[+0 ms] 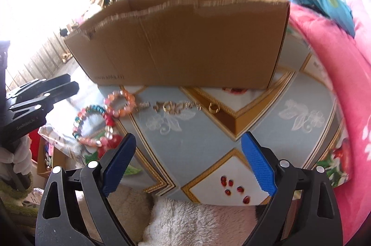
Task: Organize jewelry
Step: 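Move both tools back toward the remaining bracelets on the table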
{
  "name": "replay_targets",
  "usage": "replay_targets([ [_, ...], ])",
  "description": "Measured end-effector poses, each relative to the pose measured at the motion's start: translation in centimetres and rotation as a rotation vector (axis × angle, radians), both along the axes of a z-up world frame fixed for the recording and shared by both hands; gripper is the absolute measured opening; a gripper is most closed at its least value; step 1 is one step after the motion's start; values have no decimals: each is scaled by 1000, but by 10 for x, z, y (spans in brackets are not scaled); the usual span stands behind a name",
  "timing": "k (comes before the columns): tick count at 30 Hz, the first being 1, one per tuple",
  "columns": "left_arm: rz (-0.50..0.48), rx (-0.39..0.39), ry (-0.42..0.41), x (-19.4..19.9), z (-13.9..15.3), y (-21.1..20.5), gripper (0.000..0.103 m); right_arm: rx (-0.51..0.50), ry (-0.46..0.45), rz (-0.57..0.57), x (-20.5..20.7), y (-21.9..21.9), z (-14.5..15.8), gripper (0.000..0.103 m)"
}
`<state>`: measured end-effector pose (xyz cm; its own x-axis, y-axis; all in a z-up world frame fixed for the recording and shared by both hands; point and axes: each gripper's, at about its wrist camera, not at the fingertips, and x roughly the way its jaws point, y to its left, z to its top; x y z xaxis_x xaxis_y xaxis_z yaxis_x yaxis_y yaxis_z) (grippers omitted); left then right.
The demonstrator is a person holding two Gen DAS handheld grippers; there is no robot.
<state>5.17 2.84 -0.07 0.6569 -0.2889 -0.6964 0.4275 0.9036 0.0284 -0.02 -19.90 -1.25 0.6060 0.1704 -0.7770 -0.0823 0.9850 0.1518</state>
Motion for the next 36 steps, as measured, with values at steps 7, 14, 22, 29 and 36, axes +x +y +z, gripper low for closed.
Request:
replay_targets([
  [7, -9, -22, -39, 10, 10, -7, 45, 30, -131, -9, 11, -14, 37, 54],
  [14, 10, -49, -62, 19, 19, -6, 45, 54, -185, -6, 36, -16, 46, 40],
  [22, 41, -61, -59, 31, 18, -2, 45, 86, -212, -12, 50, -20, 48, 38],
  [29, -56, -4, -37, 16, 9, -19, 45, 80, -199, 3, 39, -23, 42, 38],
  [36, -201, 147, 54, 0, -25, -55, 45, 83, -87, -2, 14, -24, 12, 39],
])
